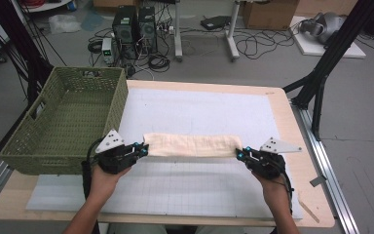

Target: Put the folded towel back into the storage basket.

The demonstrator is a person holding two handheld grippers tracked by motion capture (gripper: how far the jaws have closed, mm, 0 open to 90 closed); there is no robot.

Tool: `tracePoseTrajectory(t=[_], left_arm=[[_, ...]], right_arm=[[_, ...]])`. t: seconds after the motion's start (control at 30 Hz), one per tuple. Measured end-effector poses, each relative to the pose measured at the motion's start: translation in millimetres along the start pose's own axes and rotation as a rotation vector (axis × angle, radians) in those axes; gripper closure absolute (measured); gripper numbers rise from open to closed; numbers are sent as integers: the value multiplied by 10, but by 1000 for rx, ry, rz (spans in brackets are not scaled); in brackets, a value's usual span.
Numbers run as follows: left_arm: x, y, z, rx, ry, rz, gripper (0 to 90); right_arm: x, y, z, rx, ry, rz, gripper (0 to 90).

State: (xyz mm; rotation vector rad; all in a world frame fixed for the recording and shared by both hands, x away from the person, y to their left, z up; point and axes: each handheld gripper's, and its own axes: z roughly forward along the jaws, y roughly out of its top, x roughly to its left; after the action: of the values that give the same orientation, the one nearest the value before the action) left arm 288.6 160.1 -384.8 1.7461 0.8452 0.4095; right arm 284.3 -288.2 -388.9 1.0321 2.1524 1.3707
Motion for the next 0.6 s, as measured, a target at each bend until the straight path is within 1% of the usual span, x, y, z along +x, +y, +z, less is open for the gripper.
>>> tracePoseTrajectory(t=[0.13,0.27,0.43,0.6], left_arm=[[54,133,-105,-30,3,-1,833],[104,240,-218,-48,18,8,833],[171,328,-363,-67,44,4,833],[228,410,-510,-77,70,9,833]], right_arm=[[11,226,-1,-33,14,-28,830],[16,437,37,-58,28,-47,830],[42,656,144,-69,40,-77,830],[71,842,279,-76,49,-100,830]])
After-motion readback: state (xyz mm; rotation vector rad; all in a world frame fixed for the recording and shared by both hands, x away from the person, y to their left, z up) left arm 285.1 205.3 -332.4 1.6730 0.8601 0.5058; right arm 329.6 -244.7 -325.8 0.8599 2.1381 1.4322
